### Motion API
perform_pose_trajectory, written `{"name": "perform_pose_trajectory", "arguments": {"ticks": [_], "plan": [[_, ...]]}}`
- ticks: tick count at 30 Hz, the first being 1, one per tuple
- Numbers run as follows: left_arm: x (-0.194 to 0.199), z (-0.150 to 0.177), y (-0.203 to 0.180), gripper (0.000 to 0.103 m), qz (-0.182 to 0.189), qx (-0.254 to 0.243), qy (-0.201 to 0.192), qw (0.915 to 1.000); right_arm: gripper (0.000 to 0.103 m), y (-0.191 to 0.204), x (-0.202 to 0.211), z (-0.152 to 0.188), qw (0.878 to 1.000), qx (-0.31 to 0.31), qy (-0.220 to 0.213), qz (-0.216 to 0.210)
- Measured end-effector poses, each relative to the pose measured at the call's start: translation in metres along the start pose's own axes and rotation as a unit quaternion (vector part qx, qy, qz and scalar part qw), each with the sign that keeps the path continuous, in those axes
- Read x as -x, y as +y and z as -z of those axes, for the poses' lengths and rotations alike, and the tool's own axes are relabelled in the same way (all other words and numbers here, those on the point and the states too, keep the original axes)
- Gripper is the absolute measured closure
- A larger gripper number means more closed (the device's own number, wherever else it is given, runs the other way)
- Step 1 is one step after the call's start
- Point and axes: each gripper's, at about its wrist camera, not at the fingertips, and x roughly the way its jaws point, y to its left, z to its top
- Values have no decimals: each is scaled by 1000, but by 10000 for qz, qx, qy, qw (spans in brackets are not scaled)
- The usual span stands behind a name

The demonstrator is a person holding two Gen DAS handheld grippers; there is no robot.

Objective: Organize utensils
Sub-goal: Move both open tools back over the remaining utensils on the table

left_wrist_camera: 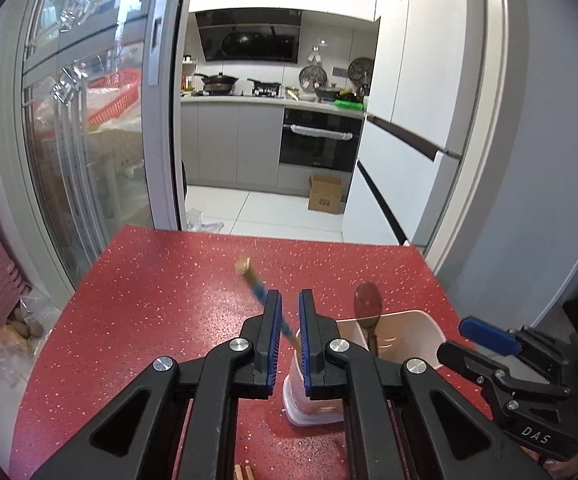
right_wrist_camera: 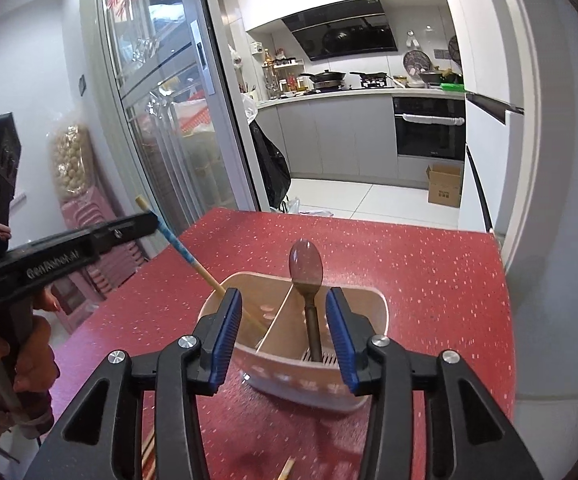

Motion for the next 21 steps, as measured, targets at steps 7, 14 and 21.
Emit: {"name": "perform_pose_trajectory", "arguments": {"ticks": [7,14,21], "plan": [[50,20,14,0,-49,275,-426,9987,37,9,25,25,9996,-154,199,-107],[77,66,37,0,-469,433,-440,9970,28,14,41,66,9973,-389,607,-100],[51,148,60,0,-572,549,764,9939,28,13,34,120,9879,-699,1369,199]]}}
